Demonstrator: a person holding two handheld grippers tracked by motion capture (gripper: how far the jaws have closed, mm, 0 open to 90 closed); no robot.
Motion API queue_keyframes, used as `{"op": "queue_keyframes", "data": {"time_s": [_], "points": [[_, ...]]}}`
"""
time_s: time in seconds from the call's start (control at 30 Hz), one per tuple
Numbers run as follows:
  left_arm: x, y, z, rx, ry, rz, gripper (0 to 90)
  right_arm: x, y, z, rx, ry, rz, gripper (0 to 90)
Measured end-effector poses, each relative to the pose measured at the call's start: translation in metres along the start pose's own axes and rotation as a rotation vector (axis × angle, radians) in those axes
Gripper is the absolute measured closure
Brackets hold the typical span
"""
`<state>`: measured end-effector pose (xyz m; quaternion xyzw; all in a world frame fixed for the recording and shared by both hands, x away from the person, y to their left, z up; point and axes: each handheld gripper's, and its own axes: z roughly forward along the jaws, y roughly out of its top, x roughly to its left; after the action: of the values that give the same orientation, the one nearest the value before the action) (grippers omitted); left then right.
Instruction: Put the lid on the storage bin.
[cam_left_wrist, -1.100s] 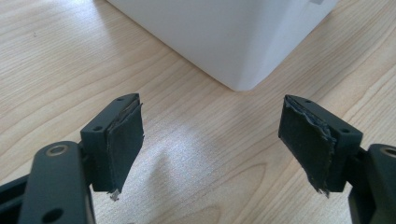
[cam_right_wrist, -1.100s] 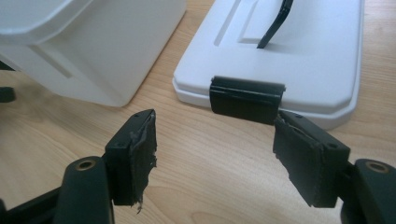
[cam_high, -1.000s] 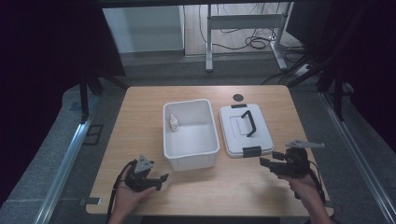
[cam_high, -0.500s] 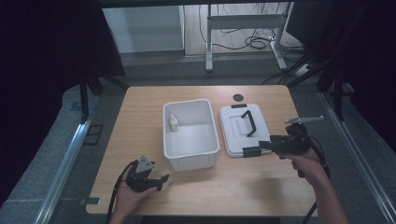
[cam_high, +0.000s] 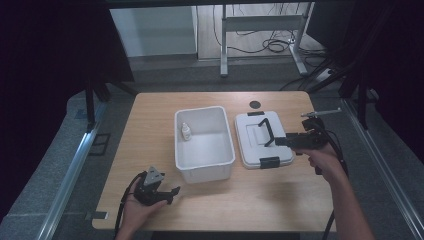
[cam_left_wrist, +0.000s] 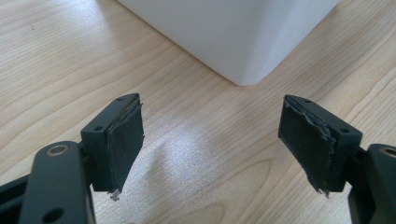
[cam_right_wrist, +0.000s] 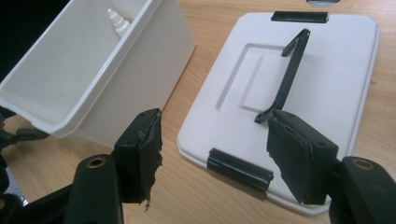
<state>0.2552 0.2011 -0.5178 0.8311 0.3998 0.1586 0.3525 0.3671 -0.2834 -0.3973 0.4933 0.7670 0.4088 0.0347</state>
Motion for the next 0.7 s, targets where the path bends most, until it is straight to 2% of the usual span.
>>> {"op": "queue_keyframes", "data": {"time_s": [0.13,0.47,0.7], "points": [[0.0,0.0,0.0,0.001,-0.001,0.001,22.6,-0.002,0.007,0.001,0.002,0.0,0.011,36.5],[0.001,0.0,0.0,-0.001,-0.004,-0.002,22.6,-0.004,0.03,0.012,0.054,-0.002,0.033,38.7],[0.0,0.0,0.001,0.0,-0.006,-0.001,22.6,-0.005,0.045,0.02,0.097,-0.004,0.032,44.7]]}}
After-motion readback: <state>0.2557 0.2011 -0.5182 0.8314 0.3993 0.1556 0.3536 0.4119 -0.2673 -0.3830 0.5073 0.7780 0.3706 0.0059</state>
